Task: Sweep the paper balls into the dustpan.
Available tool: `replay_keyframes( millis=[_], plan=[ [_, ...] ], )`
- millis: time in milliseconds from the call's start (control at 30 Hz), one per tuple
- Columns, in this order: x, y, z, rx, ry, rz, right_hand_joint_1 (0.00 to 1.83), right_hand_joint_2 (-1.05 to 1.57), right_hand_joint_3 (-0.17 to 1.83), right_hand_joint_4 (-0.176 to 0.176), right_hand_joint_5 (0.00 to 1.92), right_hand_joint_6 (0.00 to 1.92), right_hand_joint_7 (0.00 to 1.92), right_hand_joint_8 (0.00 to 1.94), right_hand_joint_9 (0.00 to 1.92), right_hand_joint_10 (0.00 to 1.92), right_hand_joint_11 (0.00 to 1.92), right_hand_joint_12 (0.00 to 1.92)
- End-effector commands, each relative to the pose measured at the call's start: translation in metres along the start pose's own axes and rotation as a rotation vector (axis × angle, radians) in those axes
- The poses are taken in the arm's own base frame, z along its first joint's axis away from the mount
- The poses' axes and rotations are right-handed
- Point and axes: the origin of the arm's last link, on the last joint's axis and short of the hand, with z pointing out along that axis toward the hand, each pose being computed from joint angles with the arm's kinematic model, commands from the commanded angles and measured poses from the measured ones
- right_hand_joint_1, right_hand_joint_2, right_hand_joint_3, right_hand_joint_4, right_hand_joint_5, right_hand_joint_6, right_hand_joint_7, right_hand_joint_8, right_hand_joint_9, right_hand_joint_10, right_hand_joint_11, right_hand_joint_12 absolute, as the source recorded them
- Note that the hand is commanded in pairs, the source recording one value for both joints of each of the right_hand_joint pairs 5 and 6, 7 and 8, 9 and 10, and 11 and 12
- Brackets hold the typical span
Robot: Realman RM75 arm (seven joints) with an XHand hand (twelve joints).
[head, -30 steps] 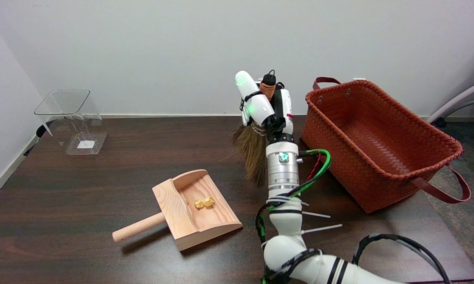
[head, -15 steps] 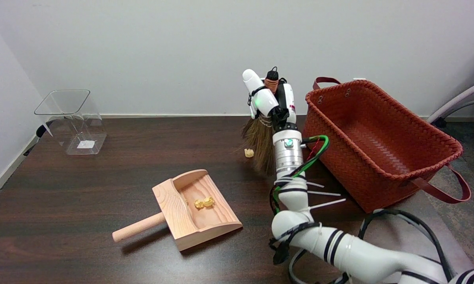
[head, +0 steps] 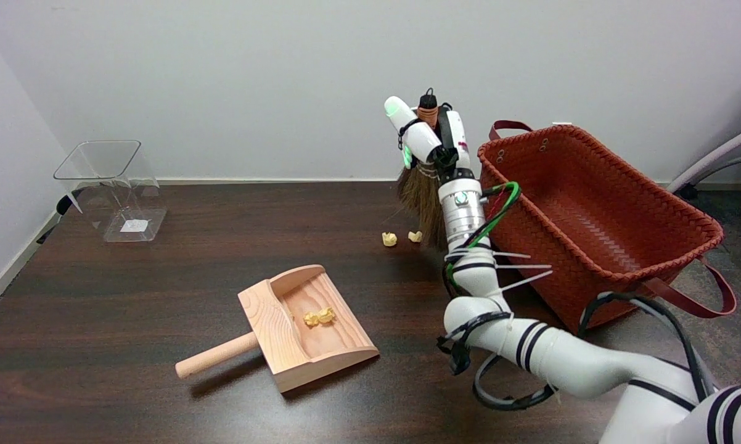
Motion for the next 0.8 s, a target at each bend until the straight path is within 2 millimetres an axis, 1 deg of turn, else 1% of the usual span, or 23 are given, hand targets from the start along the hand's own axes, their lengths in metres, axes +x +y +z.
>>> replay_keyframes(
  millis=[33,167,500,600,800],
  plan=[
    [0.007,0.017,0.037,0.017,-0.141,-0.175,0.6,1.57,-0.17,0.0,1.92,1.92,1.92,1.92,1.92,1.92,1.92,1.92],
    [0.001,0.025,0.036,0.004,-0.209,-0.25,0.6,1.57,-0.17,0.0,1.92,1.92,1.92,1.92,1.92,1.92,1.92,1.92],
    [-0.01,0.036,0.028,0.01,-0.346,-0.377,0.57,1.57,-0.17,0.0,1.92,1.92,1.92,1.92,1.92,1.92,1.92,1.92],
    [-0.012,0.042,0.024,-0.011,-0.372,-0.354,0.57,1.57,-0.17,0.0,1.92,1.92,1.92,1.92,1.92,1.92,1.92,1.92],
    [-0.016,0.053,0.011,-0.05,-0.395,-0.328,0.55,1.57,-0.17,0.0,1.92,1.92,1.92,1.92,1.92,1.92,1.92,1.92]
  ],
)
